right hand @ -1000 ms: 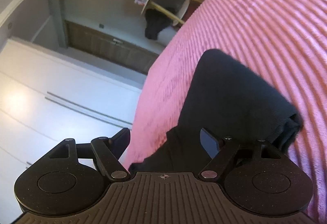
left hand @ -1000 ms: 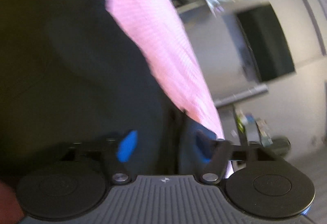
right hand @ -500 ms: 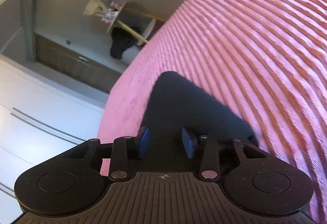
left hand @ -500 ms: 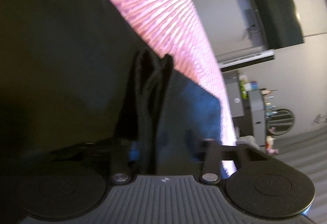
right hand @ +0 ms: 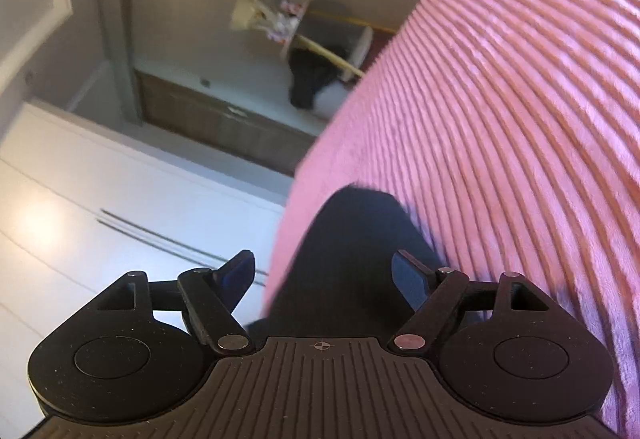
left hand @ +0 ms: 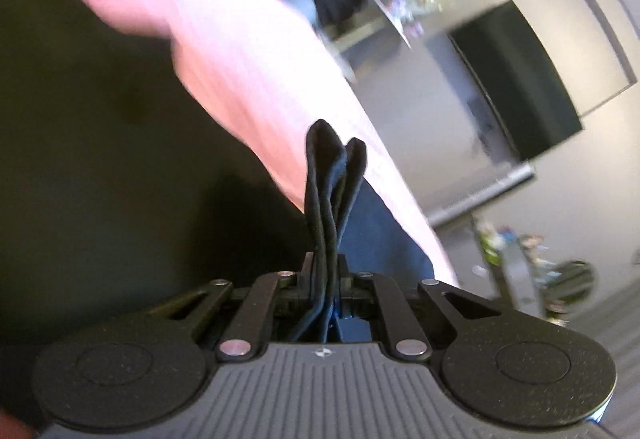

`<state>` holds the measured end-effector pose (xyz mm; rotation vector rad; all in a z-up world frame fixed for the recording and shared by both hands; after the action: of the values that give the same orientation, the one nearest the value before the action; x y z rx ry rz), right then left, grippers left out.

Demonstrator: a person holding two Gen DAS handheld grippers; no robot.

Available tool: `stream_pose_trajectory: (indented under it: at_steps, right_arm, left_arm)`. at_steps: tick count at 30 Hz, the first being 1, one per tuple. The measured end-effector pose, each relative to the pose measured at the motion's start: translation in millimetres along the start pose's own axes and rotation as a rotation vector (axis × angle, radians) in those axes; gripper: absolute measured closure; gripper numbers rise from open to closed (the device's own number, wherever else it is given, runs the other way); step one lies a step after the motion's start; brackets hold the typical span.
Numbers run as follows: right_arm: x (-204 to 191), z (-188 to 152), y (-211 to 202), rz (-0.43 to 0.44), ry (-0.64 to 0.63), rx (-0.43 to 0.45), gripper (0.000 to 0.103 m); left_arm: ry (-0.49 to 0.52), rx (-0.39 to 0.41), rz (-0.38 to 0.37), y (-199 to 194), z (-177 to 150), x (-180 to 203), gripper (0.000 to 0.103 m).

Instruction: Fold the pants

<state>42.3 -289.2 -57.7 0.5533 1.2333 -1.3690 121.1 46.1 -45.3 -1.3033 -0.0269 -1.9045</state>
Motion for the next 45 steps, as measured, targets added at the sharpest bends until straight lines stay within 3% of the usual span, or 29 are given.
stream_pose_trajectory:
  at_steps: [3, 5, 8, 10, 12, 14, 16, 18, 20, 26, 35, 38, 41, 43, 45]
  right_arm:
    - [-8, -8, 9, -0.039, -0.067, -0.041, 0.022]
    - [-15, -16, 17, -0.064, -0.117, -0.078, 0.022]
    - [-22, -29, 24, -0.123, -0.197, -0.134, 0.022]
    - [-26, -40, 27, -0.171, -0.253, -0.169, 0.022]
    - [-30, -48, 27, -0.217, -0.309, -0.181, 0.023]
    - [-35, -51, 28, -0.232, -0.349, -0.169, 0.025]
    - [-38, -56, 27, -0.255, -0.401, -0.148, 0.035]
    - [-39, -60, 30, -0.295, -0.451, -0.142, 0.053]
    - [-42, -66, 33, -0.331, -0.505, -0.139, 0.062]
    - [-57, -88, 49, -0.365, -0.639, -0.162, 0.064]
    - [-63, -116, 83, -0.465, -0.88, -0.17, 0.064]
    - [-66, -118, 94, -0.473, -0.925, -0.16, 0.064]
    - [-70, -116, 108, -0.473, -0.936, -0.15, 0.063]
    - [-71, -115, 119, -0.483, -0.933, -0.142, 0.063]
    - [-72, -114, 128, -0.485, -0.937, -0.132, 0.059]
  left_arm:
    - [0.051, 0.028, 0.165, -37, 7, -32, 0.095]
    - [-0.004, 0.033, 0.22, -46, 3, -59, 0.093]
    - [-0.129, 0.04, 0.198, -41, -3, -77, 0.086]
    - [-0.108, 0.027, 0.183, -39, -3, -75, 0.071]
    - [-0.065, 0.01, 0.183, -34, -4, -72, 0.067]
    - [-0.058, 0.005, 0.184, -27, -6, -70, 0.068]
    - [-0.074, 0.011, 0.175, -23, -7, -68, 0.072]
    - [-0.063, 0.016, 0.2, -11, -12, -63, 0.08]
    - [-0.042, 0.021, 0.226, -17, -15, -62, 0.083]
    - [0.142, 0.057, 0.288, -19, -16, -37, 0.09]
    - [0.183, 0.044, 0.345, -24, -18, -34, 0.088]
    - [0.18, 0.047, 0.358, -21, -16, -36, 0.084]
    - [0.163, 0.082, 0.376, -27, -13, -38, 0.07]
    - [0.162, 0.132, 0.385, -37, -12, -36, 0.043]
    - [0.174, 0.207, 0.386, -48, -8, -31, 0.032]
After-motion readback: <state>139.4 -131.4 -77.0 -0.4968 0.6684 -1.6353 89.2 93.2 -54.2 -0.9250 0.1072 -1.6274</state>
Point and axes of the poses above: each gripper's, at about its wrist camera, not at the fingertips, and y roughly the way its jaws point, x to its right, z to its top, the point moved 8 cm from there along y, roughly the way its jaws point, and after that the axes turned 6 degrees about -z, right-handed, at the moved point
